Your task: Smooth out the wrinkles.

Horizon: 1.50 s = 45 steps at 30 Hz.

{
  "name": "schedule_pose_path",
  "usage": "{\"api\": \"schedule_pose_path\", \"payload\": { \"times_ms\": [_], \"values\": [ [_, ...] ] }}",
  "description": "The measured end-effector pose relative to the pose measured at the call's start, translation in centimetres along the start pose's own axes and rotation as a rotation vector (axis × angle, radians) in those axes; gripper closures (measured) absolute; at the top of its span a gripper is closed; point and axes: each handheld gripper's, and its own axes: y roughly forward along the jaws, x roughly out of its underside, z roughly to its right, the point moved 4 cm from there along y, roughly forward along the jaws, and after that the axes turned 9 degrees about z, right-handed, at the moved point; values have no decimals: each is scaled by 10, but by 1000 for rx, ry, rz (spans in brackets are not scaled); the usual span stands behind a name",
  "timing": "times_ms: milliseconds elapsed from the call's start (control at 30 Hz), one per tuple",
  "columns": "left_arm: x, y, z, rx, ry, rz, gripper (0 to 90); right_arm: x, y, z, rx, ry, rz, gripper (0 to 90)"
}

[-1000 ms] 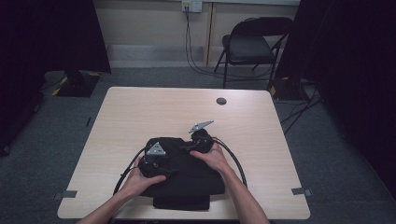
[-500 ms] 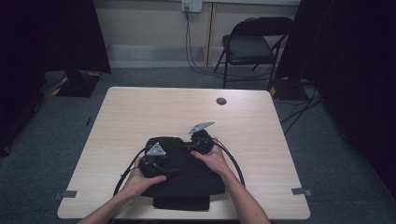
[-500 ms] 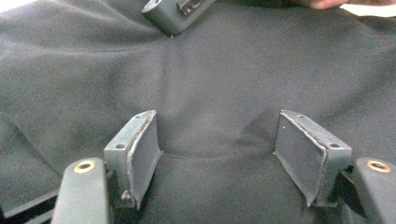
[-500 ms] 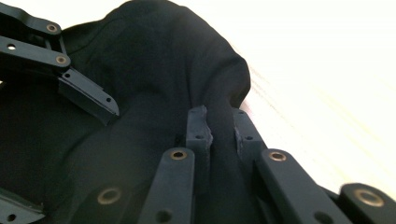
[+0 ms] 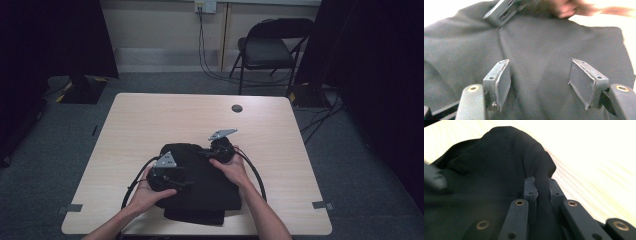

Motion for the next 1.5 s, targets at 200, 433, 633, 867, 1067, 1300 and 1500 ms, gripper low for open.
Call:
{"api": "schedule_pose_path", "payload": {
  "times_ms": [200, 433, 633, 867, 1067, 1300, 1500],
  "values": [
    [5, 2, 7, 25, 26, -65, 326, -4, -7, 4, 19, -2, 15, 804],
    [14, 20, -2, -21, 21, -92, 297, -9, -16, 15, 52, 15, 34, 804],
    [18, 27, -9, -24, -2, -85, 284, -16, -24, 9, 35, -6, 65, 805],
    [17, 30, -8, -50, 23, -77, 284, -25, -39, -6, -1, -30, 111, 805],
    [17, 31, -9, -67, 25, -76, 283, -27, -50, -23, -50, -47, 133, 805],
    [10, 28, -7, -72, 32, -113, 292, -21, -59, -41, -86, -54, 143, 806],
    [-15, 4, 10, 12, 75, -2, 374, -17, -57, -21, -89, 23, 166, 807]
  ]
}}
